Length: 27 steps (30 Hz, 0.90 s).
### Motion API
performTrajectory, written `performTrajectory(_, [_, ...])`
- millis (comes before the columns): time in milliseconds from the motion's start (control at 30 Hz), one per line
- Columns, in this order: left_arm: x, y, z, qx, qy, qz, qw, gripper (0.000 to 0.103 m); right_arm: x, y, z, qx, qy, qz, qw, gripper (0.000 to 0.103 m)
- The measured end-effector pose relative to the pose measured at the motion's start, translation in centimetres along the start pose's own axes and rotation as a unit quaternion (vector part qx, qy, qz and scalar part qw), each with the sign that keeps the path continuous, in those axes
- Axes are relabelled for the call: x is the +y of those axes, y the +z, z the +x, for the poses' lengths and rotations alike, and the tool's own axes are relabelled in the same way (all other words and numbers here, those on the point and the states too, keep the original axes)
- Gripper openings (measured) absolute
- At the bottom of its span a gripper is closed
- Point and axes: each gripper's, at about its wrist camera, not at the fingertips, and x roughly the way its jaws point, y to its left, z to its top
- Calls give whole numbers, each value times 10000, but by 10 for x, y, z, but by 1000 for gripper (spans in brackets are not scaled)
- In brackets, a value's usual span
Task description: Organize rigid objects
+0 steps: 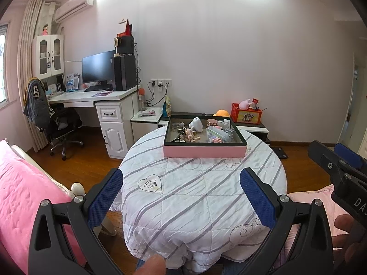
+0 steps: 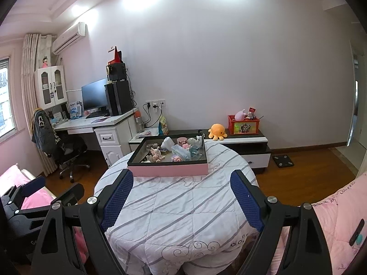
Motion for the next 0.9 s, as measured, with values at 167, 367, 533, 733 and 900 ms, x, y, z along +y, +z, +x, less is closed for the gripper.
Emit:
performTrajectory(167, [1, 1, 0, 82, -69, -41, 9999, 103, 1, -3, 1, 32, 21, 8, 10000, 88])
performTrajectory(367, [1, 3, 0, 126, -159, -63, 9998, 103, 0, -4, 1, 30, 14, 14, 10000, 88])
performTrajectory(533, [-3, 2, 0, 115, -115, 44, 9999, 103, 0, -4, 1, 28, 4, 10, 10000, 88])
performTrajectory(733, [-7, 3, 0, 56, -5, 124, 9999, 103, -2, -4, 2, 14, -14, -4, 10000, 88])
performTrajectory(900, [-7, 2, -1, 17, 67, 137, 9999, 103, -1, -4, 1, 8, -17, -1, 10000, 88])
